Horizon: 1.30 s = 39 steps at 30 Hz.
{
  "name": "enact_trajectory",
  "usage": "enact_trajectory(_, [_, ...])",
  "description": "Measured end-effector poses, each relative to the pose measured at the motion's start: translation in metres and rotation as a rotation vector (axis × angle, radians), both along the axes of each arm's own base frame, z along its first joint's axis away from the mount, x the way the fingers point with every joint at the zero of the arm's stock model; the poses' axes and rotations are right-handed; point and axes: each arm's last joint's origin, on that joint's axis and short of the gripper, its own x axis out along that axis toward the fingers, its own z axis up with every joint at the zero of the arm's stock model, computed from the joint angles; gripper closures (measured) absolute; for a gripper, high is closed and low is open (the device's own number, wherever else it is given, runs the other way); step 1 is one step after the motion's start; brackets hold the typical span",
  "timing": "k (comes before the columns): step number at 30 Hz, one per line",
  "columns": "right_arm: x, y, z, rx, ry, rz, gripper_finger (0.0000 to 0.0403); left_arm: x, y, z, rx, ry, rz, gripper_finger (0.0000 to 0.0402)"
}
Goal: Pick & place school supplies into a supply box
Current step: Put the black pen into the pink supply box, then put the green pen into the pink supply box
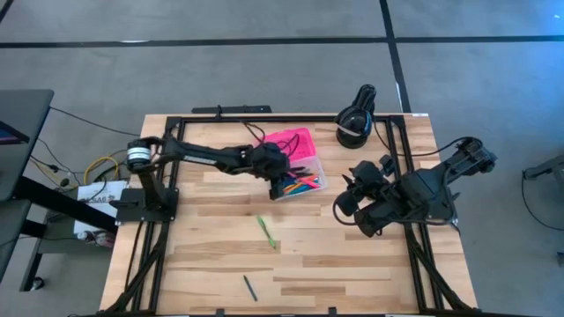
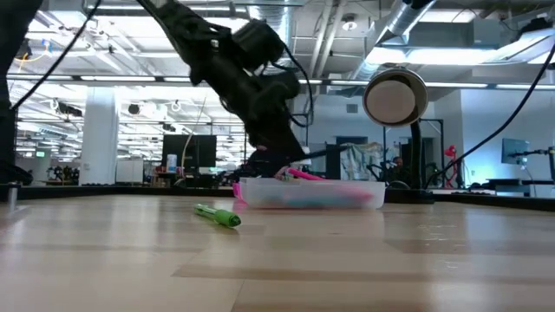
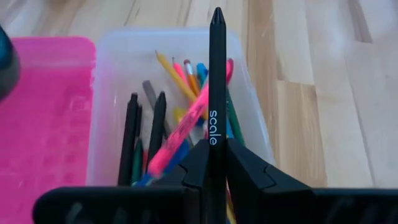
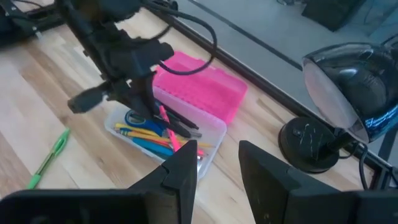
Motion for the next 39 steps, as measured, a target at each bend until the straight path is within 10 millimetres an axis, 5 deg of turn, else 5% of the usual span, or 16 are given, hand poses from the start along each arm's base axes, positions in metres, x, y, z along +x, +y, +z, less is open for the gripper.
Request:
enact_trajectory(9, [0.0,0.001,-0.001,0.04,0.01,0.003,0.0291,0.027,0.01,0.002,0.033,0.013,0.02,0.0367])
enact_trajectory(19, [0.001,0.002,-0.001,0.048,0.006,0.003,0.0291,0.011,0.029,-0.004,0.071,0.224,0.063,0.0367])
enact_trajectory(27, [0.002,-0.002,-0.001,0.044,-0.001,-0.013,0.0291,0.011,0.029,-0.003,0.062,0.221,0.032,0.0362])
enact_trajectory(39, [0.004,0.0,-0.001,0.069,-0.008,-0.009,0.0291,0.011,0.026,-0.003,0.035,0.216,0.047,0.025])
